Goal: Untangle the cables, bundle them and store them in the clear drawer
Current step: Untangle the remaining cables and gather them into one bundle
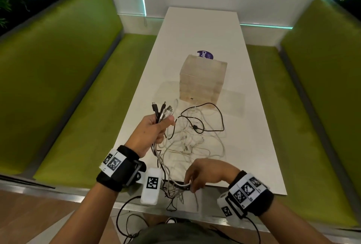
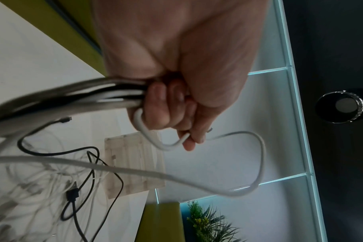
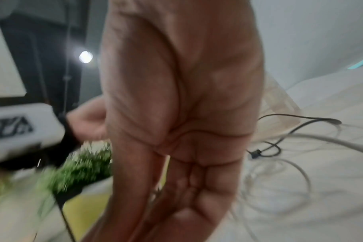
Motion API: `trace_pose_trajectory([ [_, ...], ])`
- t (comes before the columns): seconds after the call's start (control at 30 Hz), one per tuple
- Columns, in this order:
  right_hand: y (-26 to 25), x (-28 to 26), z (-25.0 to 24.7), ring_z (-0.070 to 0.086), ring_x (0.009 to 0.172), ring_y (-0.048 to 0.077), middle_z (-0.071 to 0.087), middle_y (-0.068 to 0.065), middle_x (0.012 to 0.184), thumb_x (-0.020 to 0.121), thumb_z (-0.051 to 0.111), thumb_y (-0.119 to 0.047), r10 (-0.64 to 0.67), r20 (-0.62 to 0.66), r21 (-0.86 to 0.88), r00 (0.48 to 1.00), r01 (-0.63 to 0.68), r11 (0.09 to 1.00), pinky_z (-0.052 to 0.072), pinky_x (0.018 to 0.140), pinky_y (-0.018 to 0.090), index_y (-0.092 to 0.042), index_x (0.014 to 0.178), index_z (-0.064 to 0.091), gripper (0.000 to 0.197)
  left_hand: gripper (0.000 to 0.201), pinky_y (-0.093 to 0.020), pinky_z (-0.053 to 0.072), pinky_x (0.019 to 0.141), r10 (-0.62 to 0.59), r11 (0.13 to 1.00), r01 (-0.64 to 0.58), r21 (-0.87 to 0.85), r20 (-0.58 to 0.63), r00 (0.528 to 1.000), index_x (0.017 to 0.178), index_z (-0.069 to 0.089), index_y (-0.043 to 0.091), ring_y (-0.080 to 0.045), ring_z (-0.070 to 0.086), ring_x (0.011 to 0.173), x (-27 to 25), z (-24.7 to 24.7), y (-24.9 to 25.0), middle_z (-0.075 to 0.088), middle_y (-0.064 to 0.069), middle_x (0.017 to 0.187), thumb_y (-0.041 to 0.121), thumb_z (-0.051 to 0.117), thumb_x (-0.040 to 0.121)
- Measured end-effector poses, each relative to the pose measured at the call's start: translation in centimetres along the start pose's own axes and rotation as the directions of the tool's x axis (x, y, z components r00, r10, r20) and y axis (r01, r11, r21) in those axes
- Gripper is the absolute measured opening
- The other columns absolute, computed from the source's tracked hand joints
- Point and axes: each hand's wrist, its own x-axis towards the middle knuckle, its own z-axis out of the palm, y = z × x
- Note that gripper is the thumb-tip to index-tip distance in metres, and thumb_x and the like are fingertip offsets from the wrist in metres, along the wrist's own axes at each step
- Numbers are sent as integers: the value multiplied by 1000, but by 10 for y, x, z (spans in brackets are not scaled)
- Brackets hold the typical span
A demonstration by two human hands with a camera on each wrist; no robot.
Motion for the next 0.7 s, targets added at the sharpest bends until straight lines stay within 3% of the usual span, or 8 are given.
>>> trace_pose_trajectory([
  [0.13, 11, 10, 17, 65, 87, 12, 71, -3, 100, 77, 73, -14, -2, 58, 0, 998, 2, 1000, 47, 88, 32, -44, 134, 41, 72, 22, -17, 19, 39, -13, 999, 12, 32, 51, 999, 77, 62, 6, -7, 17, 43, -5, 1, 0, 21, 8, 52, 19, 56, 94],
  [0.2, 16, 7, 13, 63, 90, 10, 67, -1, 114, 79, 71, -12, 18, 76, 3, 997, -19, 1000, 47, 94, 33, -55, 136, 28, 84, 22, -17, 19, 39, -21, 999, 16, 51, 81, 996, 76, 62, 6, -7, 17, 43, -7, 0, 1, 22, 9, 52, 17, 56, 94],
  [0.3, 16, -11, -4, 67, 83, 14, 69, 6, 110, 85, 62, -7, 31, -32, 153, 999, -25, 988, 56, 86, 38, -35, 131, 42, 58, 24, -17, 20, 40, -31, 994, 17, 107, 127, 991, 74, 62, 7, -6, 19, 42, -10, 0, 2, 23, 10, 51, 16, 56, 95],
  [0.37, 14, -22, -21, 68, 80, 18, 68, 6, 102, 85, 63, -6, 13, -258, 274, 966, 61, 960, 56, 82, 47, -20, 111, 51, 33, 29, -18, 20, 41, -40, 990, 16, 138, 174, 984, 66, 65, 16, -7, 19, 43, -11, 2, 4, 23, 8, 52, 17, 58, 94],
  [0.43, 7, -32, -37, 66, 93, 17, 61, 2, 116, 79, 72, -7, -2, -481, 374, 877, 207, 904, 55, 86, 45, -22, 115, 48, 46, 37, -21, 18, 43, -66, 984, 26, 178, 223, 972, 57, 66, 23, -9, 19, 44, -13, 7, 5, 21, 4, 54, 18, 59, 93],
  [0.53, -12, -42, -51, 54, 119, 9, 46, -7, 139, 76, 76, -8, -130, -562, 483, 817, 451, 750, 49, 98, 32, -33, 141, 33, 81, 28, -23, 17, 44, -132, 961, 48, 271, 300, 945, 64, 68, 21, -12, 18, 46, -14, 14, 6, 23, 4, 53, 21, 61, 91],
  [0.63, -26, -42, -49, 65, 100, 14, 66, 14, 114, 84, 66, -4, -219, -555, 451, 802, 512, 731, 53, 87, 28, -13, 129, 53, 48, 22, -23, 17, 44, -173, 939, 57, 340, 322, 931, 71, 68, 14, -11, 19, 45, -15, 18, 6, 25, 6, 50, 23, 64, 90],
  [0.7, -29, -39, -46, 69, 79, 18, 71, 14, 91, 87, 61, -1, -196, -615, 435, 763, 536, 723, 55, 70, 27, -2, 113, 63, 26, 22, -24, 16, 44, -159, 941, 51, 333, 307, 938, 74, 68, 12, -11, 19, 45, -15, 16, 6, 25, 6, 51, 26, 64, 90],
])
